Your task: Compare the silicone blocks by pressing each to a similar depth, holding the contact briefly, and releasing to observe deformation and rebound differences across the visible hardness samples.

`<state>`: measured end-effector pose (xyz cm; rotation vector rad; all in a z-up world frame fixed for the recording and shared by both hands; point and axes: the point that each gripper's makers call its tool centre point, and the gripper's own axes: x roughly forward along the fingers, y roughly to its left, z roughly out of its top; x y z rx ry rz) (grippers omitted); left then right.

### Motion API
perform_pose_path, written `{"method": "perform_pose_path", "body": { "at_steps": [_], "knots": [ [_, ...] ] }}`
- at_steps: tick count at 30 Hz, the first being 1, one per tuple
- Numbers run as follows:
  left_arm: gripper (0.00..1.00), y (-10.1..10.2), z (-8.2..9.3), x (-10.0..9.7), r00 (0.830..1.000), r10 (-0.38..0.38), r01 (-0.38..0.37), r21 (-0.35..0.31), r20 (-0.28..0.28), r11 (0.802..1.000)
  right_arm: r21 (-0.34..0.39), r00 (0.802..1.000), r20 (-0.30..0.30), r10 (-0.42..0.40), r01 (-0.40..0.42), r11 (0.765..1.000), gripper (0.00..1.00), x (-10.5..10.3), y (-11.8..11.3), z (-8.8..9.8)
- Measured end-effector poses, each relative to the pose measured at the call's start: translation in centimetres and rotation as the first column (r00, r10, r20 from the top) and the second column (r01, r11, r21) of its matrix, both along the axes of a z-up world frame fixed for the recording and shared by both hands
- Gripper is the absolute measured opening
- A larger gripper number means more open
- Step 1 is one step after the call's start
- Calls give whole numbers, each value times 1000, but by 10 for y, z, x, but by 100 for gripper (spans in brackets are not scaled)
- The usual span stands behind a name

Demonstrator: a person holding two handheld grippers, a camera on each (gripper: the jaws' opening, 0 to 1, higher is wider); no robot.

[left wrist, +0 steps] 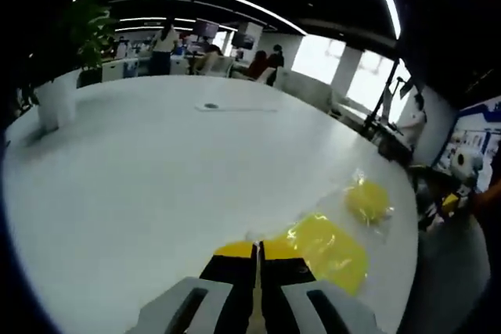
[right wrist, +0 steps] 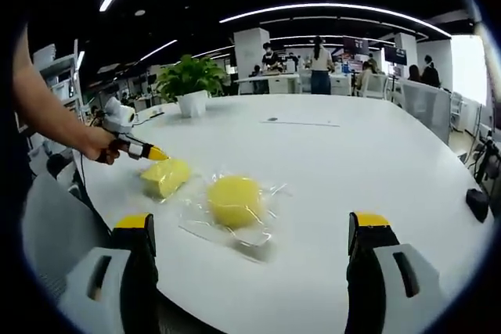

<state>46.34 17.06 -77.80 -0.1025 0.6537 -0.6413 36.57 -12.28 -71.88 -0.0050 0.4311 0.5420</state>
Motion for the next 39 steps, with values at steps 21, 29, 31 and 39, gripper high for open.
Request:
{"method": "perform_pose_path", "body": {
  "at_steps": [21, 29, 31, 39],
  "knots": [
    [70, 30, 40, -1, 979, 174, -173, -13, 104, 985, 1, 1000, -4, -3, 3, 1000, 96, -1, 0, -2],
    [99, 42, 78, -31, 956, 234, -223, -75, 179, 972, -29, 1000, 0, 19, -19, 999, 96, -2, 2, -3],
    [100, 40, 80, -43, 963, 190, -191, -15, 191, 982, -31, 1000, -4, 17, -17, 999, 96, -2, 1, -3],
    [100, 28, 102, -76, 953, 177, -169, -54, 246, 984, -57, 1000, 28, 14, -12, 998, 96, 1, -4, 0]
  ]
}}
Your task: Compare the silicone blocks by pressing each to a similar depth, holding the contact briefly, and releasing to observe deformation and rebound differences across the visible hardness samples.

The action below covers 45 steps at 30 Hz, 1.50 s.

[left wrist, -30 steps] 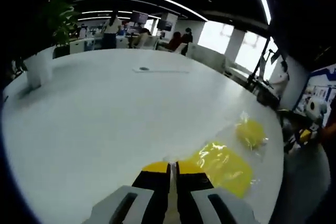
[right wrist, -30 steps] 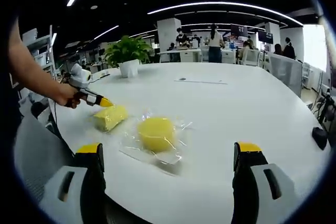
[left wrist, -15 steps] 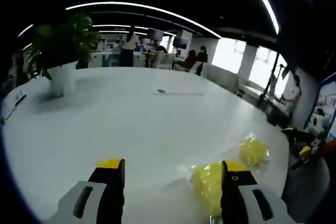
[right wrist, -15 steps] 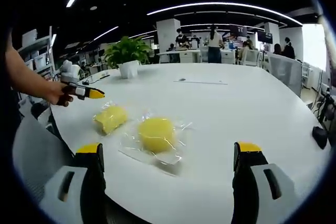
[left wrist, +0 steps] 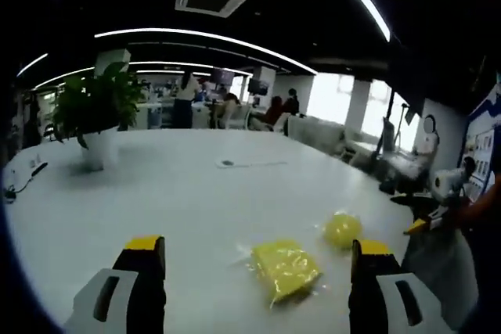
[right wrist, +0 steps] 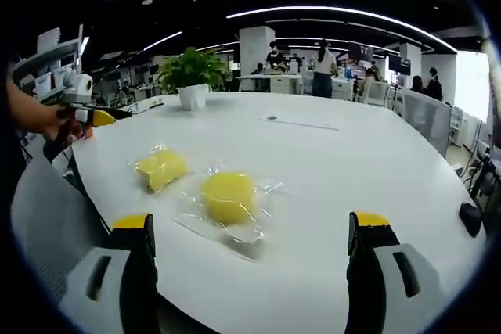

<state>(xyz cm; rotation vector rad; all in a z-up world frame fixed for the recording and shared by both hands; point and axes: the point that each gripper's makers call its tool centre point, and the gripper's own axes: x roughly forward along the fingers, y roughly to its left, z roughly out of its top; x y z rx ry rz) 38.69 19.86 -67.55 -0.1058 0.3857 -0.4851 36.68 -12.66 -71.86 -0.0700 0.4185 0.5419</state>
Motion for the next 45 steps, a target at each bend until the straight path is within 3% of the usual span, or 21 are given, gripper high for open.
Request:
{"method": "perform_pose_path", "body": {
  "at_steps": [2, 4, 6, 8, 12, 14, 18, 19, 20, 21, 23, 25, 28, 32, 34, 35, 36, 38, 41, 44, 45],
  "knots": [
    [100, 2, -4, -10, 999, 49, -49, -30, 9, 998, 2, 1000, 11, 8, -8, 1000, 96, 0, 2, 3],
    [100, -1, -11, -21, 999, 50, -50, -20, 14, 999, 1, 999, 18, 28, -28, 1000, 96, -1, 5, 2],
    [100, -5, -14, -35, 997, 49, -47, -30, 55, 998, 6, 1000, 15, 25, -25, 1000, 96, -1, 5, 3],
    [100, -10, -19, -45, 999, 52, -52, -70, -4, 996, 7, 1000, 19, 20, -20, 1000, 96, -1, 3, 4],
    [100, -16, -11, -51, 998, 41, -38, -56, 48, 998, 11, 1000, 3, 21, -21, 1000, 96, 0, 4, 1],
    [100, -18, -13, -51, 998, 39, -36, -58, 45, 998, 9, 999, 7, 33, -33, 999, 96, -1, 6, 1],
    [100, -16, -18, -49, 997, 27, -27, -4, 73, 1000, 18, 1000, 7, 17, -17, 1000, 96, 0, 4, 2],
    [100, -17, -21, -50, 998, 27, -26, -8, 63, 1000, 18, 1000, 14, 8, -8, 1000, 96, 1, 3, 3],
    [100, -14, -28, -50, 999, 47, -47, -27, 2, 999, 10, 999, 39, -8, 7, 1000, 96, 3, -1, 7],
    [100, -10, -30, -49, 998, 63, -62, 4, -11, 998, 14, 995, 95, -19, 18, 1000, 97, 7, -3, 16],
    [100, -5, -22, -46, 996, 60, -65, 68, 72, 996, 35, 999, 54, -1, -1, 999, 96, 3, 4, 11],
    [100, -3, -24, -49, 995, 57, -65, 104, 76, 992, 32, 999, 32, -3, 2, 999, 96, 2, 5, 8],
    [100, -4, -33, -51, 998, 58, -59, 40, 12, 997, 19, 998, 51, 20, -21, 1000, 97, 1, 11, 10],
    [100, -8, -27, -51, 998, 39, -41, 45, 42, 998, 21, 999, 22, 25, -25, 999, 97, -1, 9, 3],
    [100, -6, -33, -51, 998, 32, -37, 77, 57, 996, 12, 999, 11, 31, -32, 999, 97, -3, 12, -3],
    [100, -2, -37, -51, 995, 90, -91, -24, -38, 996, 29, 1000, -4, 19, -19, 999, 96, -1, 11, -1],
    [100, 2, -34, -49, 992, 122, -124, -63, -44, 990, 55, 1000, 23, 10, -11, 998, 97, 1, 10, 4],
    [100, 15, -32, -46, 986, 166, -166, -59, -7, 984, 38, 1000, 7, 5, -5, 999, 97, -2, 8, 1],
    [100, 6, -29, -48, 991, 131, -130, -59, 13, 990, 25, 1000, -2, 14, -14, 1000, 97, -2, 9, -2],
    [100, -3, -40, -52, 993, 98, -103, -85, -62, 991, 49, 999, -31, 35, -33, 998, 97, -6, 14, -5],
    [100, -4, -40, -52, 994, 92, -97, -80, -55, 992, 34, 999, -27, 35, -34, 999, 96, -6, 14, -4]
  ]
}}
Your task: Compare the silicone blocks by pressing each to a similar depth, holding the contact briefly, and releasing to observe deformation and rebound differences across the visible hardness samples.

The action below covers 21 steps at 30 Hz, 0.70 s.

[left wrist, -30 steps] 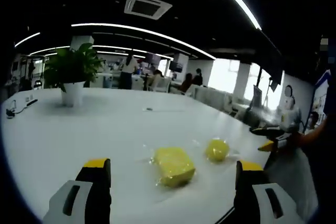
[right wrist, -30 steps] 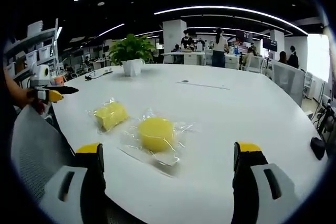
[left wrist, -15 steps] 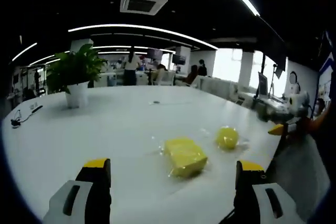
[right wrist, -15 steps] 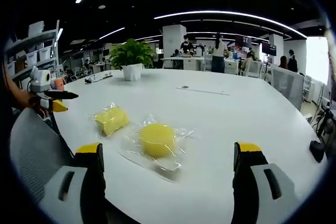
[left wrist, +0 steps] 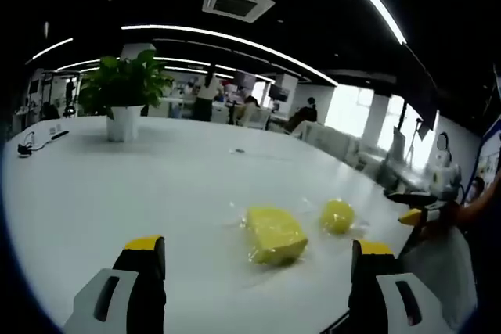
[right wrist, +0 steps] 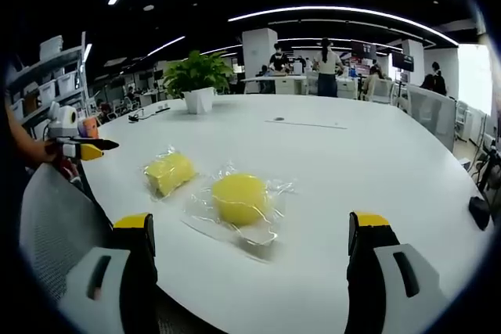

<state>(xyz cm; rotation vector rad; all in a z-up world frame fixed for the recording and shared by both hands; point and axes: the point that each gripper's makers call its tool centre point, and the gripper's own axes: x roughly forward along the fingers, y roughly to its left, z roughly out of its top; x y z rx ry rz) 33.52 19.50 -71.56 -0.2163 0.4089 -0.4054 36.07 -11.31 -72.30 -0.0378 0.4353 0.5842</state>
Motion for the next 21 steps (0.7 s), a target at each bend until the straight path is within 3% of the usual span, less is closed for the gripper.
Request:
{"method": "perform_pose_path", "body": {
  "at_steps": [2, 4, 5, 6, 8, 10, 14, 18, 19, 21],
  "knots": [
    [100, -6, 6, 0, 999, -28, 27, 8, 38, 1000, -13, 1000, 12, -3, 3, 1000, 96, 0, -1, 1],
    [100, -10, 2, 0, 999, -52, 51, 35, 9, 998, -19, 999, -13, -30, 29, 999, 97, 2, -7, -4],
    [100, -12, 3, -1, 998, -65, 65, 17, 4, 998, -12, 999, -13, -41, 40, 999, 97, 2, -9, -3],
    [100, -17, 7, -1, 996, -87, 87, -14, 12, 996, -5, 999, -4, -44, 44, 999, 97, 2, -10, -1],
    [100, -19, 13, 0, 993, -112, 111, 26, 35, 993, -24, 999, 9, -51, 51, 998, 97, 3, -11, 0],
    [100, -23, 20, 0, 989, -134, 133, 17, 57, 991, -22, 998, 7, -63, 63, 998, 97, 4, -14, 0],
    [100, -29, 26, -3, 992, -123, 123, -10, 43, 992, -16, 998, 7, -54, 55, 998, 97, 3, -11, 1],
    [100, -31, 21, -3, 989, -144, 143, 31, 29, 989, -25, 999, 10, -44, 44, 999, 96, 1, -10, 1],
    [100, -30, 17, -3, 989, -151, 151, 48, -3, 987, -20, 999, 9, -47, 47, 999, 96, 2, -10, 2],
    [100, -26, 25, 4, 988, -151, 148, 88, 24, 985, -8, 999, 9, -41, 41, 999, 96, 1, -9, 3]
  ]
}}
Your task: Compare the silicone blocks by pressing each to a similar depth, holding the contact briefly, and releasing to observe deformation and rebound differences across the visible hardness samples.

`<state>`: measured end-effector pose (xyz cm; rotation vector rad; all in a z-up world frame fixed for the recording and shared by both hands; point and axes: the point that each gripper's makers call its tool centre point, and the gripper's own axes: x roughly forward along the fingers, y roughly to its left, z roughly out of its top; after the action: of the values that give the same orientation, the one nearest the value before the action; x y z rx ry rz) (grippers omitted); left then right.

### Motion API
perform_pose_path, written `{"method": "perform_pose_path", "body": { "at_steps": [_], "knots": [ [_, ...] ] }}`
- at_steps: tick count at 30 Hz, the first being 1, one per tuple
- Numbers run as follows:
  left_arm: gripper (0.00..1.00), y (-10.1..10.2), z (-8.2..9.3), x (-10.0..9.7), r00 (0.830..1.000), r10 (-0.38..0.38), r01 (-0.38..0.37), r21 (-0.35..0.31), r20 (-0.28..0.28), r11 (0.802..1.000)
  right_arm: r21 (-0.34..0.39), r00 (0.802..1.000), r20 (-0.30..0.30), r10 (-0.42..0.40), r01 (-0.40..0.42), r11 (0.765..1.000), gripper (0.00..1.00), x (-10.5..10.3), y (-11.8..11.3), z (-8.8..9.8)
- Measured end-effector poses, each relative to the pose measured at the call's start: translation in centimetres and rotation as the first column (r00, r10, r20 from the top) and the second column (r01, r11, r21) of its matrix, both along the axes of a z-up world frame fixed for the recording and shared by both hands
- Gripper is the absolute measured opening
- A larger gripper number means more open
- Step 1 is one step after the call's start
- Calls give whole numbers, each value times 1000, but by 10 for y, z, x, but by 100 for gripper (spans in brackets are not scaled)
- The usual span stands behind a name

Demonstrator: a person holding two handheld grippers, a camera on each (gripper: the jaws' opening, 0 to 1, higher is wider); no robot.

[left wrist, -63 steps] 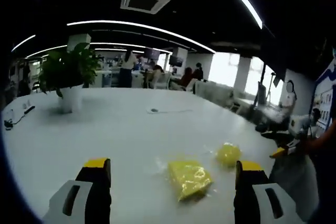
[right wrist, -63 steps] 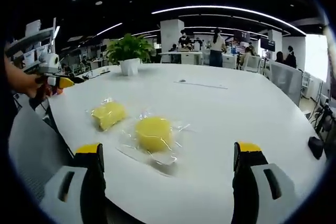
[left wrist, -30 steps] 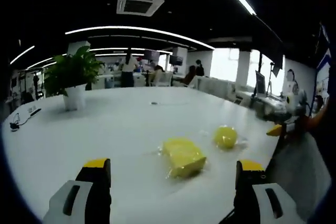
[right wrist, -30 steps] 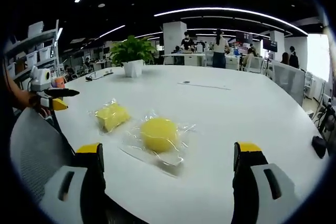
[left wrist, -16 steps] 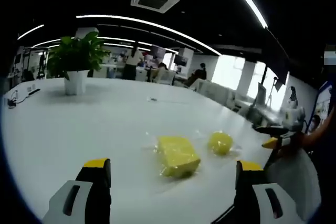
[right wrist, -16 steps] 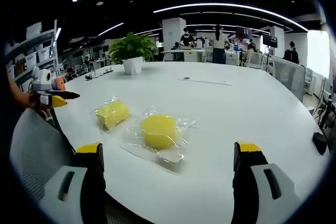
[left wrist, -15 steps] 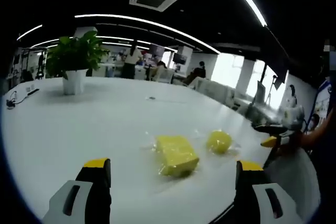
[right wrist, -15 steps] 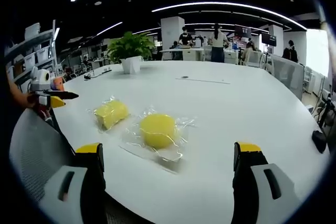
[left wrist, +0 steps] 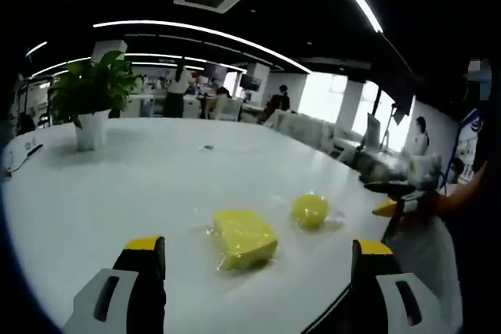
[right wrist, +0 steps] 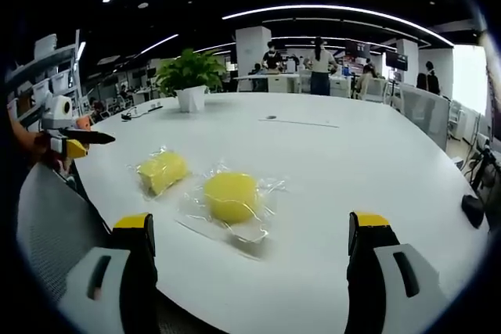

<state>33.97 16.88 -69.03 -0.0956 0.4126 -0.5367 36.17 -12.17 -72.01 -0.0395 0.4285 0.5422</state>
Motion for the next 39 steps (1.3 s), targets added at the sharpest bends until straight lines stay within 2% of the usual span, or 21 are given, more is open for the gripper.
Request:
{"method": "perform_pose_path", "body": {
  "at_steps": [2, 3, 4, 6, 8, 9, 11, 13, 17, 19, 23, 25, 28, 32, 36, 39],
  "knots": [
    [100, 0, 10, 8, 1000, 1, -1, -22, 11, 1000, -2, 999, 44, 22, -22, 1000, 96, 0, 4, 8],
    [100, -4, 18, 16, 1000, 4, -4, -73, 3, 997, -3, 999, 50, 21, -21, 1000, 96, 0, 4, 9],
    [100, -6, 23, 20, 1000, 1, -1, -89, 2, 996, -6, 998, 53, 17, -17, 1000, 96, 1, 2, 9],
    [100, -13, 35, 34, 1000, -5, 6, -87, 14, 996, 7, 999, 47, 11, -11, 1000, 96, 1, 1, 9],
    [100, -20, 42, 49, 1000, -2, 2, -61, -6, 998, 3, 999, 51, 12, -12, 1000, 96, 1, 1, 9],
    [100, -25, 47, 57, 999, 6, -9, -87, -34, 996, 4, 999, 50, 16, -17, 1000, 96, 1, 2, 9],
    [100, -34, 65, 74, 1000, 12, -10, -133, 14, 991, 2, 999, 47, 23, -23, 1000, 96, 0, 3, 8],
    [100, -40, 70, 83, 1000, 8, -6, -124, 17, 992, -2, 998, 49, 27, -27, 1000, 96, 0, 3, 8],
    [100, -58, 80, 100, 1000, -11, 14, -170, 17, 985, 3, 999, 45, 22, -23, 1000, 96, 1, 3, 7],
    [100, -68, 76, 108, 1000, -21, 21, -179, 3, 984, 4, 998, 46, 30, -30, 1000, 96, 1, 4, 7],
    [100, -86, 57, 119, 997, -39, 26, -191, -63, 981, 0, 998, 52, 33, -33, 999, 96, 1, 4, 8],
    [100, -95, 50, 125, 996, -51, 36, -202, -71, 979, 3, 998, 51, 26, -26, 1000, 96, 2, 3, 8],
    [100, -110, 36, 130, 991, -74, 50, -204, -112, 978, 7, 998, 49, 25, -25, 1000, 96, 2, 3, 8],
    [100, -132, 14, 134, 980, -110, 72, -214, -169, 974, 11, 998, 50, 32, -32, 999, 96, 2, 4, 9],
    [100, -148, -5, 137, 967, -114, 58, -239, -229, 969, 17, 999, 46, 27, -28, 999, 96, 2, 4, 8],
    [100, -156, -22, 140, 954, -102, 37, -230, -281, 972, 16, 998, 48, 33, -34, 999, 96, 2, 5, 9]
  ]
}}
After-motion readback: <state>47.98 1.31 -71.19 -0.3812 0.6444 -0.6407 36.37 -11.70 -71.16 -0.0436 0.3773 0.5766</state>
